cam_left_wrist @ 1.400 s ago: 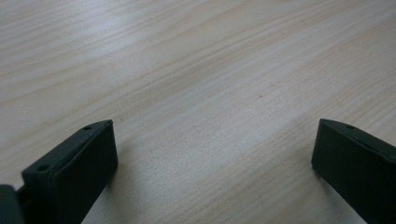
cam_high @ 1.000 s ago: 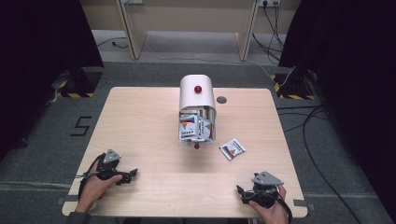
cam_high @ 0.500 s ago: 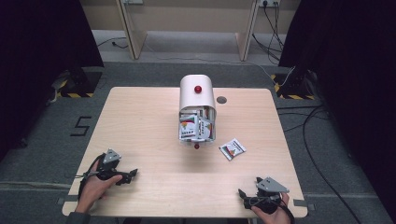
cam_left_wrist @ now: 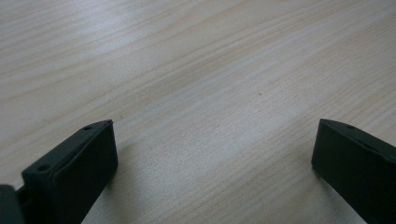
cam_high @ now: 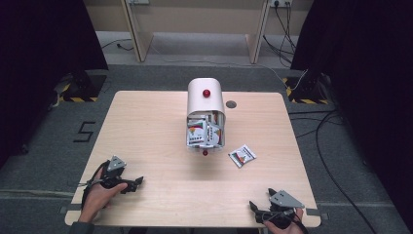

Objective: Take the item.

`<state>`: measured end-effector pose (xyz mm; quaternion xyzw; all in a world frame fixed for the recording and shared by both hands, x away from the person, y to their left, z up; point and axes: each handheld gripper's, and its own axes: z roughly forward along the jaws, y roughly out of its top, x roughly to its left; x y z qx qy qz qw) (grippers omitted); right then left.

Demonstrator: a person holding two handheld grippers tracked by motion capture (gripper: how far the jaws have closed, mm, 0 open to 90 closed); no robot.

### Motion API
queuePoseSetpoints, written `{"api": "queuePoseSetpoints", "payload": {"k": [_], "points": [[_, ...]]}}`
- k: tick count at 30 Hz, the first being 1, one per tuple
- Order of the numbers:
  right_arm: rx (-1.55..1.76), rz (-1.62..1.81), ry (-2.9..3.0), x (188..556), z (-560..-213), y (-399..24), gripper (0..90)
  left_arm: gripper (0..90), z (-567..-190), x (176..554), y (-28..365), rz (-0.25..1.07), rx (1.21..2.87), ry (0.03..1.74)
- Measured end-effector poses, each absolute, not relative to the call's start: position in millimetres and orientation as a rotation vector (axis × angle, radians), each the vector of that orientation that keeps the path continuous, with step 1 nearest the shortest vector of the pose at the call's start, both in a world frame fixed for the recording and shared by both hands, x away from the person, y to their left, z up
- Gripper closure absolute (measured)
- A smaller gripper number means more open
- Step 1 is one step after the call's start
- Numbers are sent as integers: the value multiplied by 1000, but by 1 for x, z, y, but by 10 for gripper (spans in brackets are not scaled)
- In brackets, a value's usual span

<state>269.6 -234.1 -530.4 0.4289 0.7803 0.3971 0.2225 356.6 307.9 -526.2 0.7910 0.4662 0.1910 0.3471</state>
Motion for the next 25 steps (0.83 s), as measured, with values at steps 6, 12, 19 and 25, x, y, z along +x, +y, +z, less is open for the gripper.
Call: {"api": "queuePoseSetpoints", "payload": {"k": [6, 12, 19, 25], "points": [[1186, 1101, 2146, 268, -531, -234, 146, 0, -526, 357, 308, 495, 2052, 1209], [1182, 1106, 2142, 268, -532, -234, 143, 0, -526, 356, 308, 496, 2053, 1208], [1184, 1105, 2140, 268, -532, -233, 142, 0, -526, 356, 308, 495, 2052, 1209], [1184, 1104, 2143, 268, -532, -233, 142, 0, -526, 356, 308, 495, 2053, 1208]]}}
